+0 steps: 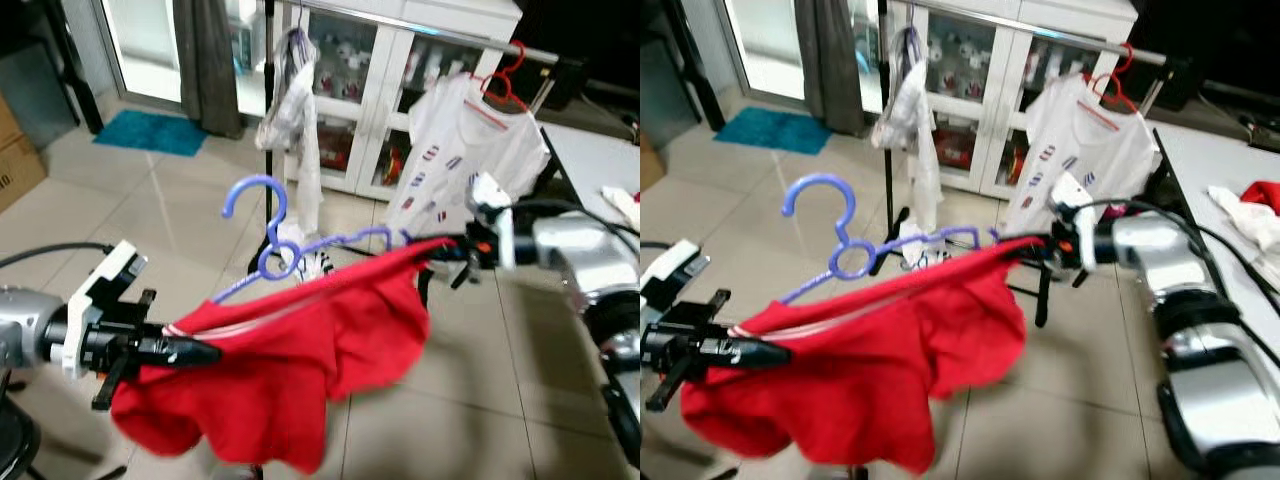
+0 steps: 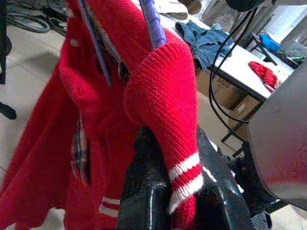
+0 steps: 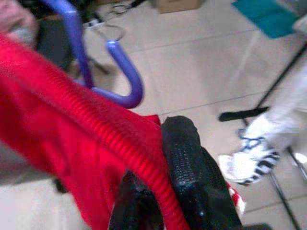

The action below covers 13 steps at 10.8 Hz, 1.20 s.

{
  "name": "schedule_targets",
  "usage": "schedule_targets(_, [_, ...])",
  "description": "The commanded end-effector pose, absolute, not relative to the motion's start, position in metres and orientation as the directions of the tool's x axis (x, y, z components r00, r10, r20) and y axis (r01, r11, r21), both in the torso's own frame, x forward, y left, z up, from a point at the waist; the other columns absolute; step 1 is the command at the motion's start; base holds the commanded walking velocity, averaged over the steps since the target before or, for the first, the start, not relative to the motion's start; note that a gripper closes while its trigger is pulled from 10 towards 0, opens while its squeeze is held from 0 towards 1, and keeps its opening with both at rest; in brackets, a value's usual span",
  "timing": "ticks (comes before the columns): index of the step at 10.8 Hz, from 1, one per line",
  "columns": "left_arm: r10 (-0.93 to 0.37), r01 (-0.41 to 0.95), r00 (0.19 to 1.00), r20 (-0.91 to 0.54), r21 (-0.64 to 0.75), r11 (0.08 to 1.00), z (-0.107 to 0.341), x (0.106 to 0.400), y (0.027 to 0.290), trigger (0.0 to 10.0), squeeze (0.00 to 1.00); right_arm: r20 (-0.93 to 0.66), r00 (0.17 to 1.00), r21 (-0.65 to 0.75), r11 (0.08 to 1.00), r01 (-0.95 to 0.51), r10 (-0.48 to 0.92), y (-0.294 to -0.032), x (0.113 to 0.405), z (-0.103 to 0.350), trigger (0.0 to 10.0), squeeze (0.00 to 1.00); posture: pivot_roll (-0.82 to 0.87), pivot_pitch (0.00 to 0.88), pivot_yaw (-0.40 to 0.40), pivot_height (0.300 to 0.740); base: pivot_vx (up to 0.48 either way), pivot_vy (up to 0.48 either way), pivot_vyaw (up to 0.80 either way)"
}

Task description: Hang hanger

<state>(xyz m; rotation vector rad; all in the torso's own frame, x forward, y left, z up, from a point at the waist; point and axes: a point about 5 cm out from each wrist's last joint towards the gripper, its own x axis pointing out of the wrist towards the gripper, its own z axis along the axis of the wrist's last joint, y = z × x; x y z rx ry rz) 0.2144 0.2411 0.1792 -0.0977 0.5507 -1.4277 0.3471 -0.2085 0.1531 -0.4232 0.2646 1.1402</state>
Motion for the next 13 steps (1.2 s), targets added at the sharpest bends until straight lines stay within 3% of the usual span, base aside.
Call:
schedule_targets(1, [-0.942,0.895,0.022,-0.336,-0.413,0.169,0.179,0.208,0.252,0.0,0.00,-0.443,0.681,-0.246,0.651,-0.718,0.583,-0.274,0.346,0.156,0.0,0.00,0.06,0.019,-0.108,0.740,0.000,0.000,0.00])
schedule_targets(5, [-0.933,0.888,-0.024,-0.359,-0.436,0.145,0.177,0.201,0.252,0.0,0.00,-0.394,0.794,-0.303,0.750,-0.588,0.463,-0.290,0.348,0.159,0.0,0.00,0.07,0.015,-0.109,0.740,0.000,0.000,0.00])
schedule_targets(7, [-0.920,0.882,-0.045,-0.389,-0.448,0.146,0.165,0.197,0.245,0.0,0.00,-0.264,0.882,-0.316,0.829,-0.461,0.390,-0.295,0.357,0.177,0.0,0.00,0.07,0.015,-0.109,0.740,0.000,0.000,0.00])
schedule_targets(10, [-0.857,0.888,0.145,-0.495,-0.316,0.333,0.142,0.227,0.238,0.0,0.00,-0.133,0.850,-0.276,0.804,-0.526,0.510,-0.277,0.363,0.193,0.0,0.00,0.07,0.014,-0.107,0.740,0.000,0.000,0.00])
schedule_targets(13, [-0.845,0.864,0.154,-0.512,-0.345,0.366,0.132,0.232,0.238,0.0,0.00,-0.113,0.849,-0.263,0.808,-0.527,0.517,-0.279,0.361,0.192,0.0,0.00,0.06,0.013,-0.089,0.740,0.000,0.000,0.00])
